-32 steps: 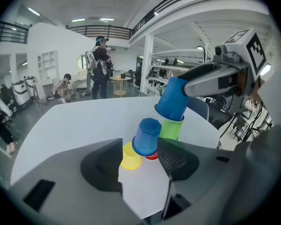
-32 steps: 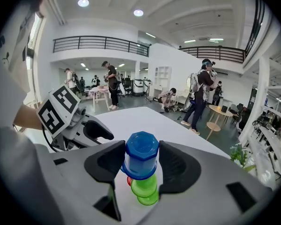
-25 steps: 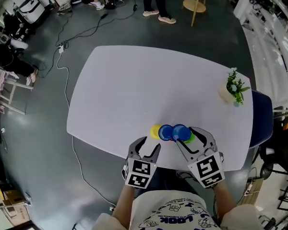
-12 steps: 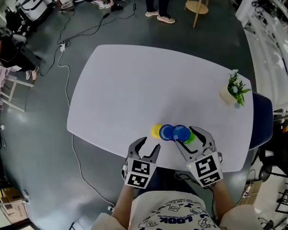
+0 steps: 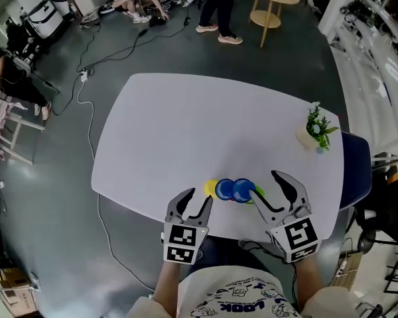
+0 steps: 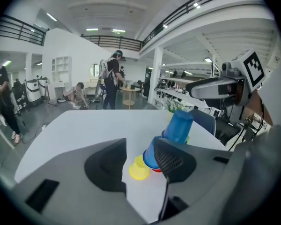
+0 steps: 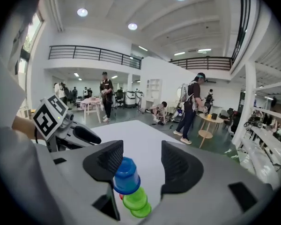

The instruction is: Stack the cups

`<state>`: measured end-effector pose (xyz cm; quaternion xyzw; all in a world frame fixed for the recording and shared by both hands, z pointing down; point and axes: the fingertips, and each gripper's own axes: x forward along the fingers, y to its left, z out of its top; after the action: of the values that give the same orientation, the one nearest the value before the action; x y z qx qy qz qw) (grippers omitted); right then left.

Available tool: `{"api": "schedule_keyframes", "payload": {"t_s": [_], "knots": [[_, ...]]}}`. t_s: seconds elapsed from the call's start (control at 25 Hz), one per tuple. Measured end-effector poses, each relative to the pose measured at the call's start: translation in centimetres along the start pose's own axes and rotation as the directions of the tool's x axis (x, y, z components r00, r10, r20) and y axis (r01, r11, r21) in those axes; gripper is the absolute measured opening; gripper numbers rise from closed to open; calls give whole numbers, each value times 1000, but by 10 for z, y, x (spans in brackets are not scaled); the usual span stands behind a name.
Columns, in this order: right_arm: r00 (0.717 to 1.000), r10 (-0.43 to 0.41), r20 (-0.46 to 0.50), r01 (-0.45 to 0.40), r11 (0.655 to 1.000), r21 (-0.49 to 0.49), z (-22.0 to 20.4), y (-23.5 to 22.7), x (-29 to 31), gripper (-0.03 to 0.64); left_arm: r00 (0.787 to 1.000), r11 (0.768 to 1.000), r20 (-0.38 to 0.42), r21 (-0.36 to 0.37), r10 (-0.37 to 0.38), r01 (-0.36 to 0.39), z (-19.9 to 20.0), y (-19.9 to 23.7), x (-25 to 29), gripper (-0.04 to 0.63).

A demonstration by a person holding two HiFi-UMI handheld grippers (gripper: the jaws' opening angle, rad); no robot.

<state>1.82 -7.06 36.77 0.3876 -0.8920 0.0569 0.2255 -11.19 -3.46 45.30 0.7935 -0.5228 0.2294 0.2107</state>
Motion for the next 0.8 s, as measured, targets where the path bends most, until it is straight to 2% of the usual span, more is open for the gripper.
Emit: {"api": "schedule_keyframes", "payload": {"t_s": [0.2, 0.4, 0.64, 0.8], "knots": [[980, -176, 96, 169, 983, 74, 20, -44, -16, 213, 993, 999, 110, -2, 41, -41, 43, 10, -9, 158], [929, -331, 168, 308, 940, 150, 34, -74, -38, 101, 974, 997, 212, 8, 77, -80, 90, 13, -23, 91], [872, -431, 231, 385, 897, 217, 51, -93, -64, 32, 934, 990, 329, -26, 142, -141, 136, 15, -45, 34], [856, -448, 259, 396, 889, 231, 59, -102, -74, 15, 905, 985, 392, -27, 167, -170, 165, 9, -53, 23]]}}
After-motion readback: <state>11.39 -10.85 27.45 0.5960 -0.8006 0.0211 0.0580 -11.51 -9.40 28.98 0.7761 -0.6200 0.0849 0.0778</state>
